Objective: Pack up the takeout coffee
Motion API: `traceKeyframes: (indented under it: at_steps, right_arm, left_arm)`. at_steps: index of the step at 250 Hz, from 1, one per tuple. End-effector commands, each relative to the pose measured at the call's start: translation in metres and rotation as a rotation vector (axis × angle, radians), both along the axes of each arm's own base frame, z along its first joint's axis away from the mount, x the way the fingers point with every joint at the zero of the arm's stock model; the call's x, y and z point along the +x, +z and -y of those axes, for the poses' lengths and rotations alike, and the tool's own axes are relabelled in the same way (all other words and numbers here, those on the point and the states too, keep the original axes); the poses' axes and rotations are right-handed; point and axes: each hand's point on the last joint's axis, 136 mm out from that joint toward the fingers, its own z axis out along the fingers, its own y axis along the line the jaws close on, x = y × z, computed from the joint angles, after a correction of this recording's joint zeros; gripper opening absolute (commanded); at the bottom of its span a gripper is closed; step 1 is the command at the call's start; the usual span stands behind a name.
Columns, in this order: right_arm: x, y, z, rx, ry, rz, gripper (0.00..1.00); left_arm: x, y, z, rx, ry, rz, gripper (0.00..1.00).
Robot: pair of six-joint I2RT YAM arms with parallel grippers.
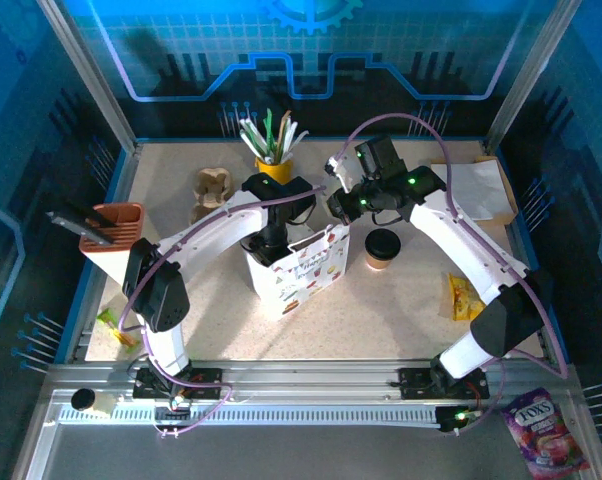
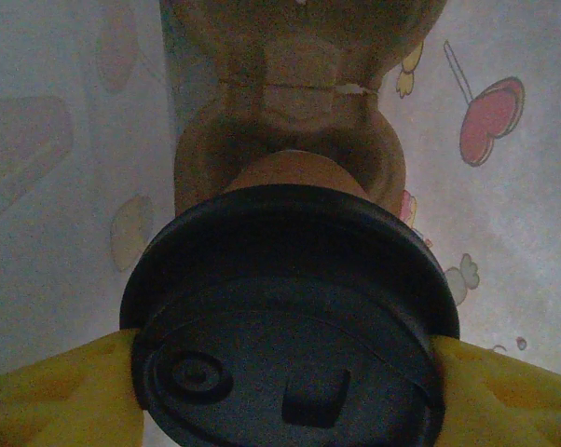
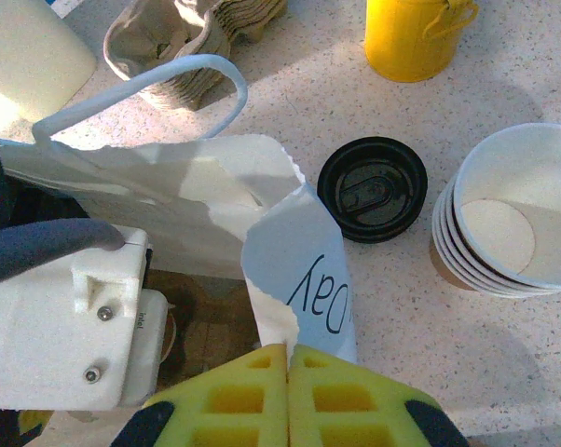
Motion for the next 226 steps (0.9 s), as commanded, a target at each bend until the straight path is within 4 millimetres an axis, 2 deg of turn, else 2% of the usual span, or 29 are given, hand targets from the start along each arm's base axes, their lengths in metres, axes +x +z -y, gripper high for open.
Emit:
traceKeyframes:
  at_steps: [1,124,226]
  right_arm:
    - [0.005,-0.004,0.003,-0.012,0.001,-0.008,0.08]
    - [0.005,-0.005,0.002,-0.012,0.003,-0.011,0.08]
    - [0.005,-0.007,0.002,-0.015,0.001,-0.013,0.08]
  left_arm:
    - [-0.002,0.004,-0.001,-0.011,-0.003,-0.02,0.53]
    - [-0.001,0.004,0.0,-0.011,-0.005,-0.012,0.53]
    - [0.008,0.01,0.001,-0.027,0.002,0.039,0.53]
